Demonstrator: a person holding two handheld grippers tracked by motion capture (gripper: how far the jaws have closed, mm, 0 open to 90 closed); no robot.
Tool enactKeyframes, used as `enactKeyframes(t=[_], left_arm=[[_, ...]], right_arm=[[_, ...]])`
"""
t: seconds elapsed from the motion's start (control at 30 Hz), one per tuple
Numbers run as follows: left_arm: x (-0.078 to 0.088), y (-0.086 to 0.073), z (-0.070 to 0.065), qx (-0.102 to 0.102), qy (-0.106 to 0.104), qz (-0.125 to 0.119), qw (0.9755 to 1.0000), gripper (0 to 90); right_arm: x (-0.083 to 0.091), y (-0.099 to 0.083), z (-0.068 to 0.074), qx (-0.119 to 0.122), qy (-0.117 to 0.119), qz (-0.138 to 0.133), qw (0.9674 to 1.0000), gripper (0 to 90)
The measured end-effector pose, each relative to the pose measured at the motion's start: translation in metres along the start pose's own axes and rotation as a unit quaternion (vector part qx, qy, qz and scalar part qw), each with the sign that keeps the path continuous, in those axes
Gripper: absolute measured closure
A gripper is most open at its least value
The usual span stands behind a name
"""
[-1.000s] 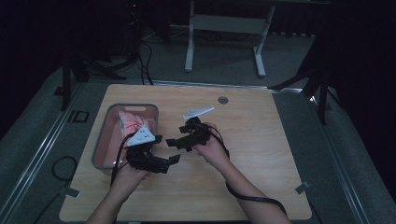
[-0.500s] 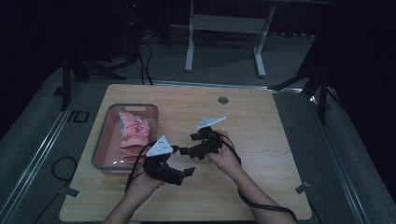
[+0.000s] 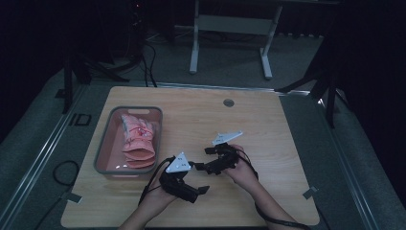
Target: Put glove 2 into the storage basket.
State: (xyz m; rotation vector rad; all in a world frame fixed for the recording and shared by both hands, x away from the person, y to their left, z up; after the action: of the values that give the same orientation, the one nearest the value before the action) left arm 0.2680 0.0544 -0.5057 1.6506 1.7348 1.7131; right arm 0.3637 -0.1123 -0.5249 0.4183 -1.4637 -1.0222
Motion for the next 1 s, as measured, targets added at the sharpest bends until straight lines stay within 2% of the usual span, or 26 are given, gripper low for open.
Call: enactKeyframes(t=[0.23,0.4,0.57,0.7,1.0], left_arm=[[-0.017,-0.014,0.001,-0.005,-0.010,0.020,0.9997,2.7],[-0.026,-0.023,0.004,-0.013,-0.033,0.024,0.9991,2.7],[-0.034,-0.033,0.006,-0.027,-0.045,0.030,0.9982,2.7],[-0.038,-0.038,0.005,-0.032,-0.042,0.040,0.9978,2.7],[-0.039,-0.042,0.003,-0.041,-0.039,0.032,0.9979,2.7]], right_arm=[[-0.001,-0.024,-0.001,-0.006,0.002,0.013,0.9999,15.4],[-0.001,-0.037,-0.001,-0.009,0.002,0.020,0.9998,15.0],[0.003,-0.046,0.001,-0.007,-0.006,0.010,0.9999,15.0],[0.007,-0.051,0.002,-0.004,-0.016,-0.005,0.9999,15.0],[0.010,-0.064,0.002,0.009,-0.034,0.014,0.9993,15.0]])
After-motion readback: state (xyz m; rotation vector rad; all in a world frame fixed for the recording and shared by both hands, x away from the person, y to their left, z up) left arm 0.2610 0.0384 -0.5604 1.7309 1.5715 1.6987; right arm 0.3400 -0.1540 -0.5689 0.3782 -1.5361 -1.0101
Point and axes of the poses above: each handheld gripper's, and its own axes: x roughly backward along the jaws, y roughly out of its top, z roughly to its left, the point moved 2 cm from there along -x, roughly forward along the jaws, and after that the axes turned 10 degrees about x, right-handed, at the moved point
